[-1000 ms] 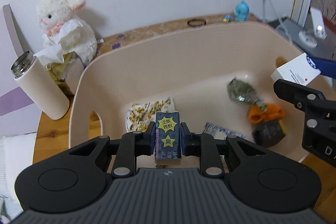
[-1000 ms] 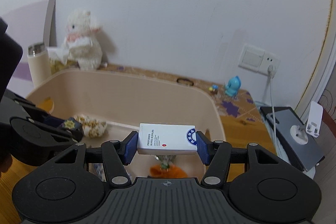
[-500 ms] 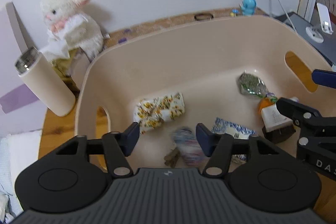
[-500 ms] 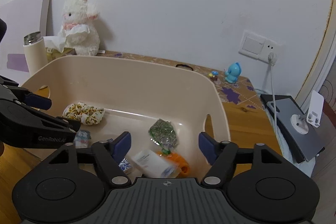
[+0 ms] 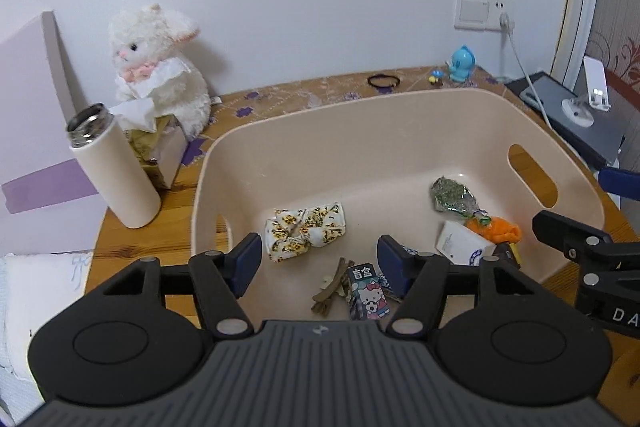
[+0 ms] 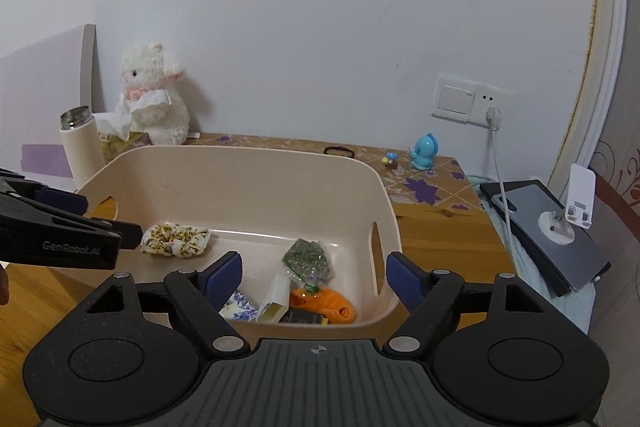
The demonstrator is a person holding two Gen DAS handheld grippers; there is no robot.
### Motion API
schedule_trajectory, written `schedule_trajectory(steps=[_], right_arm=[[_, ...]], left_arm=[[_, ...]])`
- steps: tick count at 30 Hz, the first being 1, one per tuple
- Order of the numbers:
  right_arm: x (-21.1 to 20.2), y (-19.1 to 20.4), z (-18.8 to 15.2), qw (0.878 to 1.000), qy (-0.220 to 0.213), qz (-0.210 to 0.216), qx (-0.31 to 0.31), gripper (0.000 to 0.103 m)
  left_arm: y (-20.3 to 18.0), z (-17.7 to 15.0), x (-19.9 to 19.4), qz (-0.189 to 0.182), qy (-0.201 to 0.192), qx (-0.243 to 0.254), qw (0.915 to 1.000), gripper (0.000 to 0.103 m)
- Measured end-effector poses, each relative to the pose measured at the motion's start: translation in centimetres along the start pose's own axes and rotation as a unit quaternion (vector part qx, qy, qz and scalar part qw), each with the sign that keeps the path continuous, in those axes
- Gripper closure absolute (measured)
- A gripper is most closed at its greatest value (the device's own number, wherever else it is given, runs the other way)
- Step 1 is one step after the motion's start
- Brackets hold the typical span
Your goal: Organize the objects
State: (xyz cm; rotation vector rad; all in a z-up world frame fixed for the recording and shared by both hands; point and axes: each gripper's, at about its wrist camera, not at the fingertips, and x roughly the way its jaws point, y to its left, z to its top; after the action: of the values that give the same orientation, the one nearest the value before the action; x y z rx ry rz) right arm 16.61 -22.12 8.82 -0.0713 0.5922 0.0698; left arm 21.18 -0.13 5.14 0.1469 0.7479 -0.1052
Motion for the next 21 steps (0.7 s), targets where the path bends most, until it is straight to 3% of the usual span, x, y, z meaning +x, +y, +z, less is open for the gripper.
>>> schedule_trajectory(steps=[12,21], right_arm=[[-4.9,0.0,-1.1,1.0,-0.03,-0.002,0.005,0.022],[-8.4,0.9,-1.8,0.999,-0.052,0.011,0.003,0.019]], left_arm=[[-0.3,-3.1,-4.9,0.011,-0.034,-0.004,0.9994,0.037],[-0.5,-4.8,-8.0,-0.004,-0.047,-0.01,0.9988,0.037]])
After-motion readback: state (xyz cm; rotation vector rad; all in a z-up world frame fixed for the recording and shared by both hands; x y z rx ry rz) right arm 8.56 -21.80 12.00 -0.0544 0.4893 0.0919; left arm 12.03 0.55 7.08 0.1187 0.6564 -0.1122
